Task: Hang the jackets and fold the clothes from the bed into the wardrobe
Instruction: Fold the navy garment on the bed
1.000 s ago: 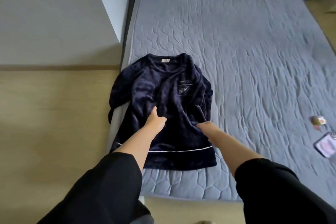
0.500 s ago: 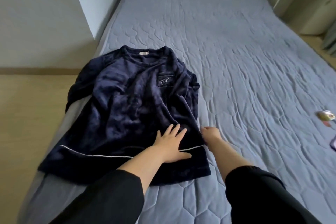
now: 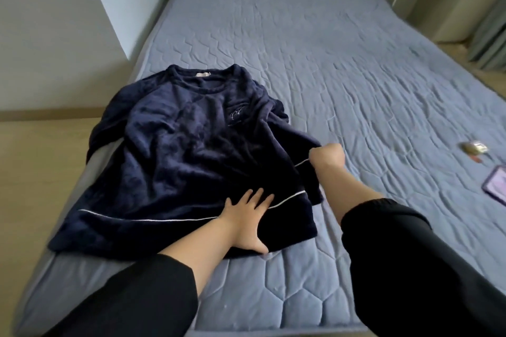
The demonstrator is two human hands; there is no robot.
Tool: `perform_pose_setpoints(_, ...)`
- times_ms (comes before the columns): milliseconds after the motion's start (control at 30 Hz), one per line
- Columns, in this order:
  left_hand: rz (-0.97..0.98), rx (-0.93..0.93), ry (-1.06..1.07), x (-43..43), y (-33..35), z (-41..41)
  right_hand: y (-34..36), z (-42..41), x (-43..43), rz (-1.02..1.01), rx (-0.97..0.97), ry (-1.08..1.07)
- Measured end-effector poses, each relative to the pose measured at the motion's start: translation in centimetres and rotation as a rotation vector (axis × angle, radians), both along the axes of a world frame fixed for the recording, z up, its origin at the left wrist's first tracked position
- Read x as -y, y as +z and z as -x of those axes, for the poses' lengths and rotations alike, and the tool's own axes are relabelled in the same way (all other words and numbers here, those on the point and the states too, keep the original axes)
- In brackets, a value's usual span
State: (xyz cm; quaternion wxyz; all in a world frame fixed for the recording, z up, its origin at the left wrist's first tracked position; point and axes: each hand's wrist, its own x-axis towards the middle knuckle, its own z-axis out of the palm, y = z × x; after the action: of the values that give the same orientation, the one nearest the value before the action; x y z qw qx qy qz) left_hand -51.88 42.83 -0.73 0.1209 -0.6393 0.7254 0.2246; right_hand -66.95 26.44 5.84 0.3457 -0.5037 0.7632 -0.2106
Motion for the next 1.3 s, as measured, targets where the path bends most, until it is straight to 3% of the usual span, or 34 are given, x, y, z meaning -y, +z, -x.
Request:
perform_pose_setpoints(67, -0.063, 0.041, -0.016, 0.3, 0.1, 0.1, 2.9, 2.4, 1.9, 0.233, 0.005, -0.131)
perform_pose_setpoints(167, -0.096, 0.146, -0.051, -0.1, -0.4, 0.7, 6.0, 6.5, 4.3, 0.587, -0.295, -0.090)
perform_pose_setpoints(200, -0.094, 0.164, -0.052, -0.3, -0.5, 0.9, 6.0, 7.5, 4.5, 0.616, -0.406, -0.044)
perform_pose_setpoints(267, -0.098, 0.181, -0.048, -0.6, -0.4, 1.5, 4.0, 9.1, 3.8, 0.464, -0.530, 0.020)
perform_pose_setpoints(333, -0.087, 0.192, -0.047, -0.7, -0.1, 2.1, 0.6, 9.7, 1.9, 0.167, -0.519, 0.067)
perform_pose_setpoints(433, 0.039, 0.115, -0.012, 0.2, 1.0, 2.2, -3.0, 8.6, -1.4, -0.188, -0.269, 0.171)
perform_pose_setpoints(500, 0.080, -0.039, 0.088, 1.0, 2.1, 1.9, -4.3, 7.2, -3.5, -0.382, 0.164, 0.108)
perform_pose_setpoints(533, 0.083, -0.098, 0.132, 1.3, 2.7, 1.6, -4.8, 6.4, -4.3, -0.450, 0.287, 0.117)
perform_pose_setpoints(667, 0.005, -0.232, 0.230, 2.1, 4.3, 0.6, -5.2, 3.7, -5.3, -0.425, 0.428, 0.295)
perform_pose_setpoints(767, -0.292, -0.394, 0.236, 2.3, 4.3, -0.2, -5.6, 3.3, -5.2, -0.218, 0.265, 0.229)
perform_pose_setpoints(867, -0.567, -0.533, 0.322, 1.4, 3.1, -0.1, -6.6, 3.8, -6.6, -0.320, -0.084, 0.403)
perform_pose_setpoints(933, -0.442, -0.587, 0.390, 1.1, 1.7, -0.6, -7.4, 3.8, -7.5, -0.291, -0.276, 0.418)
perform_pose_setpoints(1000, -0.160, -0.637, 0.495, 0.6, 1.2, -1.8, -7.2, 2.9, -8.0, 0.014, -0.342, 0.340)
perform_pose_setpoints(1067, 0.087, -0.502, 0.515, 0.1, 0.9, -4.0, -6.7, 1.1, -8.3, 0.346, -0.383, 0.434)
perform_pose_setpoints(1133, 0.180, -0.351, 0.473, -0.8, 0.6, -6.4, -6.5, -1.1, -8.9, 0.490, -0.403, 0.623)
perform_pose_setpoints(1300, 0.244, 0.109, 0.697, -5.7, -0.7, -14.0, -7.5, -7.5, -12.6, 0.408, -0.393, 1.011)
